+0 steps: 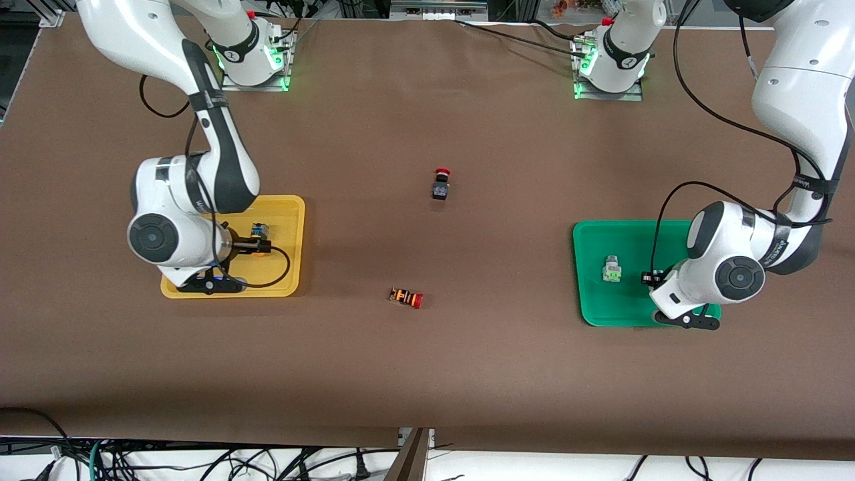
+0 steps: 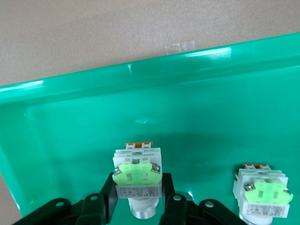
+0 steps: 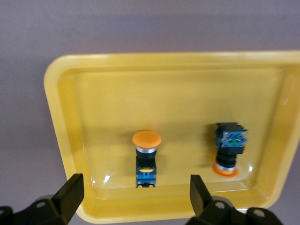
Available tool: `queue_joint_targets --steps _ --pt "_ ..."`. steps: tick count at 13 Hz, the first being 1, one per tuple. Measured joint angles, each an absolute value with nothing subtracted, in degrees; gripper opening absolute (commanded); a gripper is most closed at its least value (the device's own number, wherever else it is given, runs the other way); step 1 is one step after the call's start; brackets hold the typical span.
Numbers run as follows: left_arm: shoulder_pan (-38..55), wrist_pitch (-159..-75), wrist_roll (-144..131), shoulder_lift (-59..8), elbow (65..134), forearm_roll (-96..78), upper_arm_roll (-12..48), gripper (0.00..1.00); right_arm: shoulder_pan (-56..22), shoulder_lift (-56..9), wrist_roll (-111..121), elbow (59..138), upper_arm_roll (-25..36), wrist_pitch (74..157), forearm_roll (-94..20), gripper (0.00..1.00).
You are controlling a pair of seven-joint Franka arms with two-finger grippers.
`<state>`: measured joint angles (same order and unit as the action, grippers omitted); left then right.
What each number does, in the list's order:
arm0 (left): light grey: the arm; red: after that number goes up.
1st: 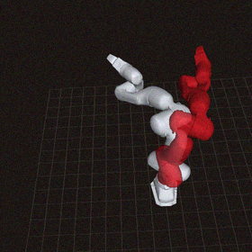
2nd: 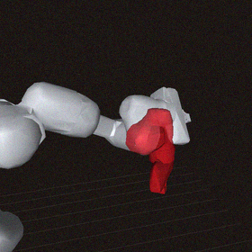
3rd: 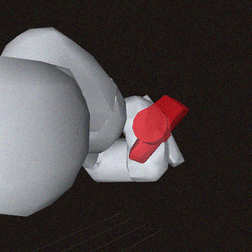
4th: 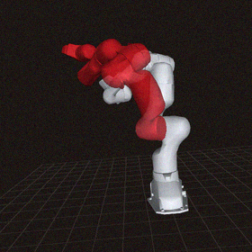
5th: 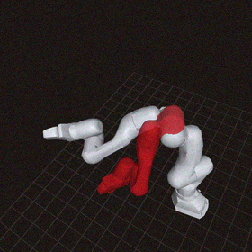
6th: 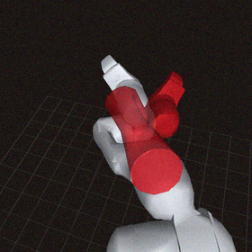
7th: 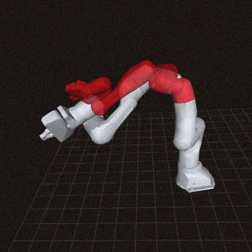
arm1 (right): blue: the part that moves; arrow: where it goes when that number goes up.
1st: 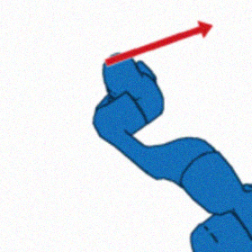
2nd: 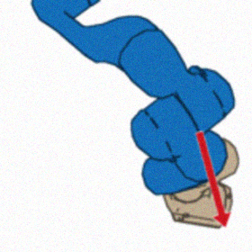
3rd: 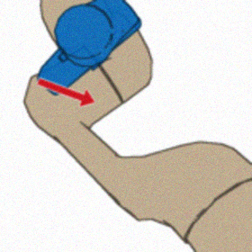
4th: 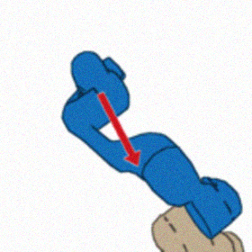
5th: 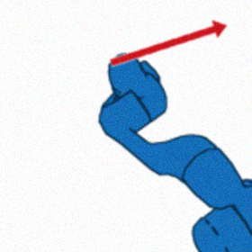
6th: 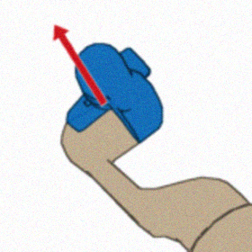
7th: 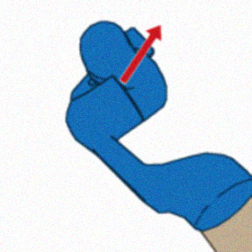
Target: Place green and yellow buttons in trays
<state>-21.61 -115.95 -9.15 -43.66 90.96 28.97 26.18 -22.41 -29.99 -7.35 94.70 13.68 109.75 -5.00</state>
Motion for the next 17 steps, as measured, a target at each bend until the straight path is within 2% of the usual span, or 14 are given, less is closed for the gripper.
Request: queue_joint_targets --steps 2,6,10,12,13,14,17 --pt "-21.6 -116.0 -8.3 -43.3 90.2 29.0 26.4 1.0 -19.6 -28.2 -6.4 93.8 11.9 107.5 -4.2 1.0" --pt "-21.6 -114.8 -6.5 -37.9 88.0 29.0 28.7 1.0 -8.6 -20.3 -5.9 92.9 1.9 100.4 2.8 1.0" --pt "-21.4 -101.9 -6.4 -28.2 83.9 28.8 36.4 1.0 -3.9 -7.1 -5.8 93.1 -3.0 87.1 3.0 1.0" --pt "-21.2 -95.0 -5.9 -25.1 79.8 26.1 39.2 1.0 -3.9 -2.7 -5.8 93.4 -4.9 84.7 3.0 1.0" --pt "-20.4 -93.6 -3.9 -23.0 78.5 22.4 38.2 1.0 -3.9 -1.3 -5.8 93.5 -5.4 84.7 3.1 1.0" --pt "-18.4 -93.0 -0.9 -20.2 78.3 18.0 34.3 1.0 -3.8 -0.2 -5.8 93.4 -5.4 84.8 3.4 1.0" --pt "-3.8 -91.5 7.7 -11.2 80.3 6.7 11.2 1.0 -3.0 0.8 -5.8 91.8 -5.1 85.1 4.0 1.0"
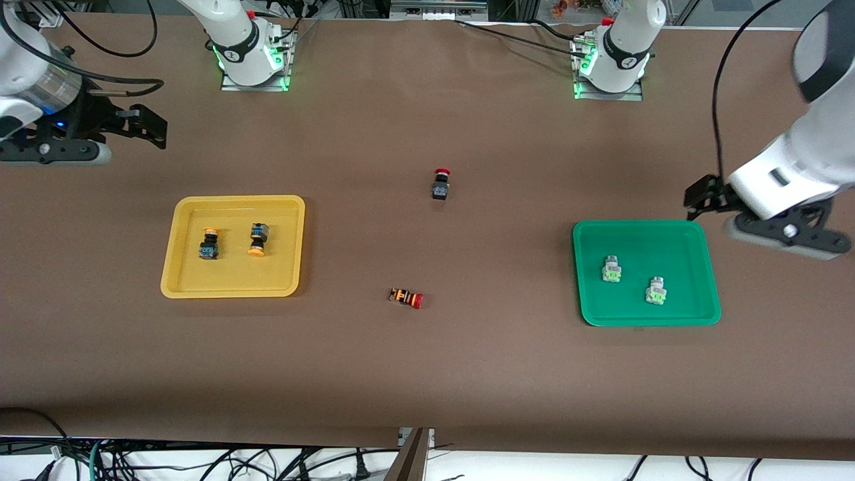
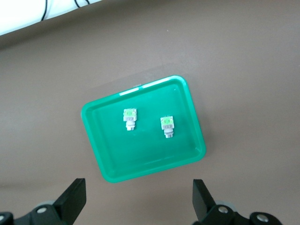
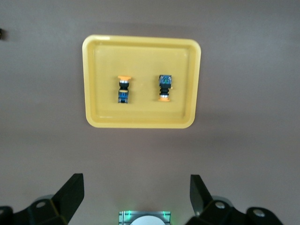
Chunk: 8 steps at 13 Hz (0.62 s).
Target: Place green and yellow buttons in trays
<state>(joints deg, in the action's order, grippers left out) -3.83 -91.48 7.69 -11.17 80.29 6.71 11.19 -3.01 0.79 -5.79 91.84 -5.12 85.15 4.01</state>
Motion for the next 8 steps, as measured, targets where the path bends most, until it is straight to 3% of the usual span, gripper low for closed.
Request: queue_joint_targets --steps 1,3,8 --pt "0.3 -91.5 8.6 -8.6 82.3 5.3 5.0 1.0 -2.8 0.9 -5.8 91.0 -4.9 84.9 4.1 1.0" --pt "3.5 -93.1 9.3 -4.8 86.9 3.8 -0.4 1.0 -2.5 1.3 -5.8 90.4 -4.3 83.0 4.1 1.0" --pt "5.4 -94.8 9.3 -2.1 91.9 3.6 -2.8 1.0 -2.4 1.1 -5.7 90.4 -3.9 81.7 4.1 1.0"
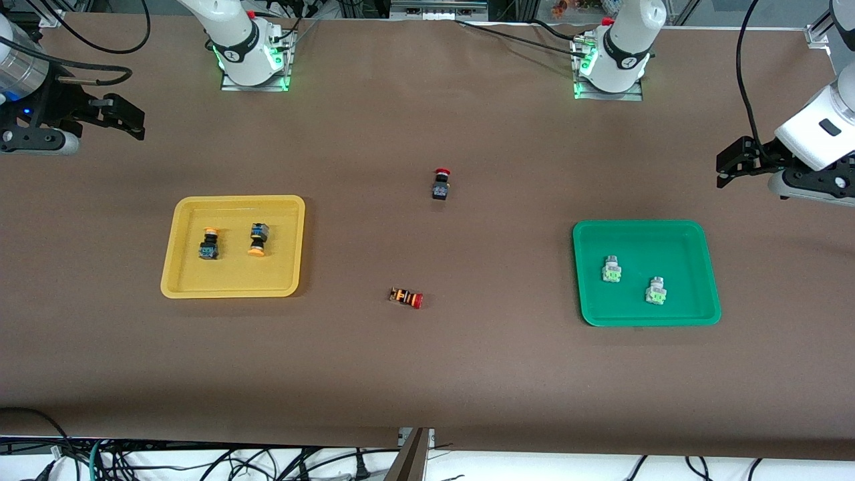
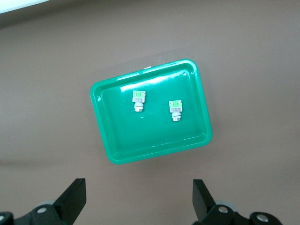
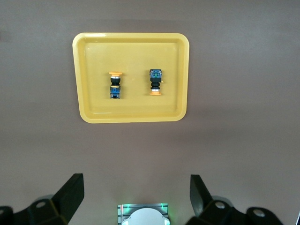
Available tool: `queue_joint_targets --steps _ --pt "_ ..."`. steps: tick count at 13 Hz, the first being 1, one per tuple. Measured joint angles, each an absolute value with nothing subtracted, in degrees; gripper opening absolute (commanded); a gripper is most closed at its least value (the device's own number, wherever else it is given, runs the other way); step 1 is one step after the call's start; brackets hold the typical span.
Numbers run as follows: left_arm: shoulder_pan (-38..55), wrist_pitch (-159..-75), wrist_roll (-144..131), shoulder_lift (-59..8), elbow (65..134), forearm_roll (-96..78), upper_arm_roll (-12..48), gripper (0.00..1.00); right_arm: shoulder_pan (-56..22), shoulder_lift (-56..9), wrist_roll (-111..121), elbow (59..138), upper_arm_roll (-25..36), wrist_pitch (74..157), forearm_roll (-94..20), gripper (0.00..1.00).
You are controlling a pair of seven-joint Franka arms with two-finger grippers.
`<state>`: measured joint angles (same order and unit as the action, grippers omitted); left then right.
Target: Place green and yellow buttons in trays
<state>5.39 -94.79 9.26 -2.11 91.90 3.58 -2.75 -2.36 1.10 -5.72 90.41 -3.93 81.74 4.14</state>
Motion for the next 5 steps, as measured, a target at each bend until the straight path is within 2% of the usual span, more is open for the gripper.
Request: queue_joint_targets --steps 5 --pt "5.7 -94.8 9.2 -2.1 92.0 3.6 -2.8 1.0 -2.4 0.7 -5.7 90.4 -3.9 81.7 4.1 1.0"
